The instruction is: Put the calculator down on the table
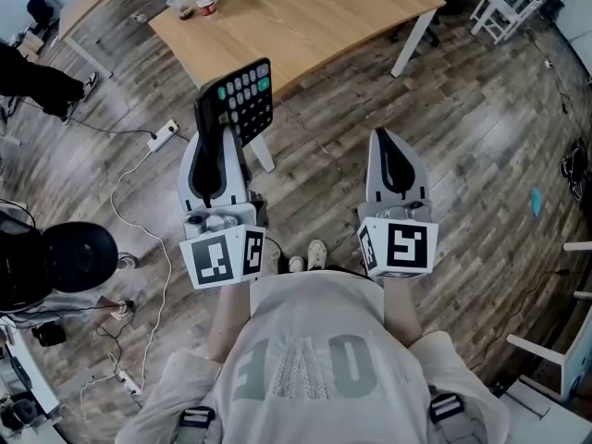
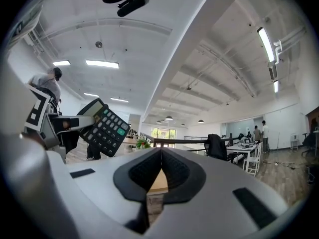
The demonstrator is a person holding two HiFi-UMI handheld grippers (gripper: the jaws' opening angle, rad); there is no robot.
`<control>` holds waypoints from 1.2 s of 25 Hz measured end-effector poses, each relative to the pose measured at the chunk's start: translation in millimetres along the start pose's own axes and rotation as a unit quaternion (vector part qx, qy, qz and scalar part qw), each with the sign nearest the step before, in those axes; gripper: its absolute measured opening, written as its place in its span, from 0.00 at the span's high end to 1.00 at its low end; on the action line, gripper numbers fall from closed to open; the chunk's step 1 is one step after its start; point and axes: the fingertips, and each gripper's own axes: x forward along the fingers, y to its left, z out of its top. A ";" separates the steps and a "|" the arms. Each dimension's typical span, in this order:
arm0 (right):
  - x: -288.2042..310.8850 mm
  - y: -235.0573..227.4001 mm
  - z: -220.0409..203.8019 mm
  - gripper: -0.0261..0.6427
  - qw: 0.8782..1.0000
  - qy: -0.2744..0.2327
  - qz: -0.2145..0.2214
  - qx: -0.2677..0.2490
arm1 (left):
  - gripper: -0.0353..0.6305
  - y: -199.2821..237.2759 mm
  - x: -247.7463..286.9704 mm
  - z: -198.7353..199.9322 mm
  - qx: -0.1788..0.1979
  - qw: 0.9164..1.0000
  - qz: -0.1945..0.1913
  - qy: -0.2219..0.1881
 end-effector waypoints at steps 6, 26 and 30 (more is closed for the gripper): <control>6.9 -15.2 -13.1 0.93 1.000 0.011 0.010 0.001 | 0.79 -17.2 14.8 -5.8 0.005 1.000 -0.004 -0.002; 105.5 -81.7 -49.4 0.93 0.999 0.035 -0.014 -0.007 | 0.79 -9.2 140.7 -35.7 -0.047 0.998 -0.012 -0.038; 154.0 -99.2 -54.3 0.93 0.999 0.039 -0.021 -0.012 | 0.79 -4.6 191.8 -53.7 -0.052 0.998 -0.020 -0.038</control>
